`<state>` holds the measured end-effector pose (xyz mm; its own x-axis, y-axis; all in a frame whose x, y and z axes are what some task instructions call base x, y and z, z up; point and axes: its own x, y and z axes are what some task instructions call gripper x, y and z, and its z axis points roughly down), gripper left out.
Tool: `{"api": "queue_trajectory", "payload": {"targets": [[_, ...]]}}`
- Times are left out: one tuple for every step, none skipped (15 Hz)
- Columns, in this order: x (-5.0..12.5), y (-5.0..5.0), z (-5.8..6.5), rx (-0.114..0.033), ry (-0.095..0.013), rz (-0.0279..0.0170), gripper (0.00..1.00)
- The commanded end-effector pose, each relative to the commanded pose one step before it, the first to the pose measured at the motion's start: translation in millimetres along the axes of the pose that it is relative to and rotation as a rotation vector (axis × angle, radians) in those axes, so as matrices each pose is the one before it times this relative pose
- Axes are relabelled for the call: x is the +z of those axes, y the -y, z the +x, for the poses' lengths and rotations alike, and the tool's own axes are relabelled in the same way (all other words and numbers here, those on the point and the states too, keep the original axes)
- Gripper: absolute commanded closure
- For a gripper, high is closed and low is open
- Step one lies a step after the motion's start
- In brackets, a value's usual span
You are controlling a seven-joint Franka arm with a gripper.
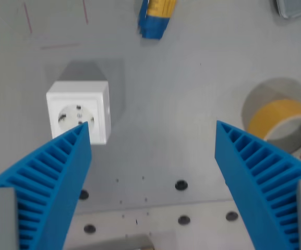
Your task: Pick up the blue bag
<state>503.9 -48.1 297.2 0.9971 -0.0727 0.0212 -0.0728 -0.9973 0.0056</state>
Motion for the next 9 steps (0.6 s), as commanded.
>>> {"api": "queue_trajectory", "payload": {"targets": [[9.63,-5.27,19.98,0.091,0.0288,0.0169,0.0],[5.0,-0.87,4.63,0.0106,-0.0007,0.00167,0.0],[5.0,-0.77,4.41,0.0072,0.0014,0.00206,0.0],[5.0,-0.64,4.1,0.0095,0.0027,0.00226,0.0],[5.0,-0.5,3.69,0.011,-0.0066,0.00121,0.0],[5.0,-0.34,3.2,0.0102,-0.0041,0.00157,0.0],[5.0,-0.28,2.86,0.0067,-0.0067,0.00237,0.0],[5.0,-0.37,2.69,0.0085,-0.0042,0.00276,0.0],[5.0,-0.6,2.8,0.0095,-0.0103,0.00082,0.0]]}}
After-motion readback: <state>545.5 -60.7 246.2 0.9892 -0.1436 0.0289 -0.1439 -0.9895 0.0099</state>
